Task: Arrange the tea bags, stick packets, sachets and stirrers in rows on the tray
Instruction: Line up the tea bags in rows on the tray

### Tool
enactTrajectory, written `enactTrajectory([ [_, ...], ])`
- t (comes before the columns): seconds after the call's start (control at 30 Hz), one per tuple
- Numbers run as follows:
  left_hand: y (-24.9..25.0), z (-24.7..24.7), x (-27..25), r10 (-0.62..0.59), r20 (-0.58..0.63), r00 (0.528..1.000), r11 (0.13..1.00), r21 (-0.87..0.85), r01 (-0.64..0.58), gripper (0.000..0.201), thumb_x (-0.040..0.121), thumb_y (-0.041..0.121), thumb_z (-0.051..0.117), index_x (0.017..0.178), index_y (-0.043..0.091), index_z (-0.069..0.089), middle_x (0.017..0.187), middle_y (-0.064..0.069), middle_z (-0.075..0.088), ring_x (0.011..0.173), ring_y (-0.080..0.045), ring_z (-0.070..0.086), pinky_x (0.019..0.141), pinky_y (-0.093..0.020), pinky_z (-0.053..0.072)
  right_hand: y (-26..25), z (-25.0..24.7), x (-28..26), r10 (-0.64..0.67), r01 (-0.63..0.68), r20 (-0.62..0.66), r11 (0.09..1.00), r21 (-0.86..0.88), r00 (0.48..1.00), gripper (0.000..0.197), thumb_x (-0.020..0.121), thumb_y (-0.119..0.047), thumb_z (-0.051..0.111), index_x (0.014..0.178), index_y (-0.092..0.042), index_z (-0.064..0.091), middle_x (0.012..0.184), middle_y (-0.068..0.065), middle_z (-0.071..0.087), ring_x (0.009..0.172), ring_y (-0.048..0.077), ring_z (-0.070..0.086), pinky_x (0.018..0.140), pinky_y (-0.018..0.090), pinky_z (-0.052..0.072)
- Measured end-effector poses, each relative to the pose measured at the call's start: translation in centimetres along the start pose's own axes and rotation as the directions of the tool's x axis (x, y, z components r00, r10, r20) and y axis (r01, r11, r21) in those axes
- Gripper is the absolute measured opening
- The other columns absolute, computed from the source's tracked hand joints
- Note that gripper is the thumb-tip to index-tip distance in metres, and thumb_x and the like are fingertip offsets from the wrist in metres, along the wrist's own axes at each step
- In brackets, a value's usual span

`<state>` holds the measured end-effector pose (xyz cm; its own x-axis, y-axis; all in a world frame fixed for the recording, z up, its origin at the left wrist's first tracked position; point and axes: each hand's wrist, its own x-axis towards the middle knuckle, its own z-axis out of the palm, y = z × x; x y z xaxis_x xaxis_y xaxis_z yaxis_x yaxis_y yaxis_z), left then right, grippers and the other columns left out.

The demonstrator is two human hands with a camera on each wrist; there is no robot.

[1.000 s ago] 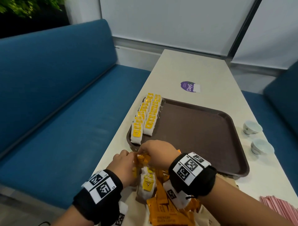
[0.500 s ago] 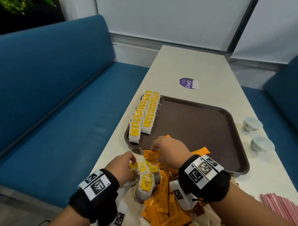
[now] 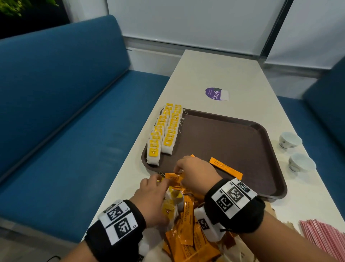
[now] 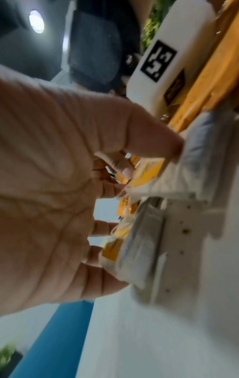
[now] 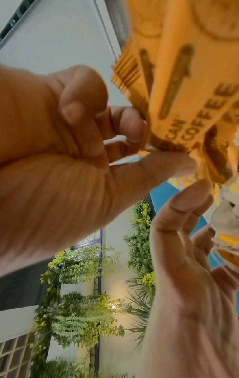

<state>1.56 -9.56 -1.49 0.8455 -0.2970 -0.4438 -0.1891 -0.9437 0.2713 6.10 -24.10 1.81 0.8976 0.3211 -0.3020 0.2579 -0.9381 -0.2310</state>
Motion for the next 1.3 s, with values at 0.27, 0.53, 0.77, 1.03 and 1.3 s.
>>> enactTrajectory([
  [0.27,1.4,0.5,0.0,0.080,-0.021,0.997,0.978,0.197,-0.074,0.067,0.084,0.036,0.060,0.139,0.038,0.022,0.139,-0.010,0.026,0.122,-0.028,0.031,0.100,-0.033,0.037,0.4,-0.1,-0.3,0.002,-0.002,0.006,1.000,0.028,1.000,0.032,0.086,-0.010,0.059,0.113,-0.027,0.060,0.116,-0.002,0.054,0.104,0.018,0.055,0.076,0.029,0.047],
  [0.53,1.2,-0.3,0.5,0.056,0.003,0.998,0.986,0.156,-0.056,0.050,0.089,0.025,0.056,0.134,0.034,0.036,0.126,-0.009,0.038,0.117,-0.027,0.039,0.094,-0.031,0.039,0.5,-0.2,-0.3,-0.004,0.004,0.009,0.998,0.067,1.000,0.031,0.087,-0.009,0.057,0.112,-0.027,0.059,0.118,-0.002,0.053,0.104,0.018,0.054,0.076,0.028,0.046],
  [0.77,0.2,-0.9,1.1,0.064,0.054,0.996,0.998,0.014,-0.065,0.056,0.085,0.021,0.058,0.136,0.032,0.039,0.121,-0.008,0.046,0.110,-0.025,0.052,0.087,-0.027,0.042,0.6,-0.1,-0.5,-0.002,0.003,-0.011,0.998,0.068,1.000,0.036,0.087,-0.005,0.055,0.116,-0.027,0.059,0.117,-0.001,0.052,0.104,0.020,0.054,0.076,0.030,0.046],
  [1.03,-2.0,-0.5,1.3,0.083,-0.027,0.996,0.971,-0.221,-0.087,0.032,0.083,0.011,0.059,0.111,0.025,0.061,0.105,0.002,0.060,0.092,-0.013,0.056,0.076,-0.017,0.042,0.5,-0.6,-0.9,-0.010,0.012,-0.031,0.998,0.066,0.999,0.035,0.087,-0.007,0.057,0.116,-0.028,0.058,0.114,0.000,0.050,0.100,0.021,0.055,0.080,0.034,0.052],
  [1.3,-4.0,-1.9,0.3,0.116,-0.216,0.970,0.888,-0.415,-0.198,0.029,0.077,0.007,0.067,0.065,0.031,0.055,0.061,0.010,0.052,0.058,0.002,0.048,0.055,-0.011,0.036,-0.5,-1.9,-1.8,-0.045,0.058,-0.064,0.973,0.224,0.997,0.026,0.088,-0.040,0.060,0.111,-0.026,0.062,0.112,-0.004,0.057,0.103,0.013,0.055,0.086,0.036,0.051],
])
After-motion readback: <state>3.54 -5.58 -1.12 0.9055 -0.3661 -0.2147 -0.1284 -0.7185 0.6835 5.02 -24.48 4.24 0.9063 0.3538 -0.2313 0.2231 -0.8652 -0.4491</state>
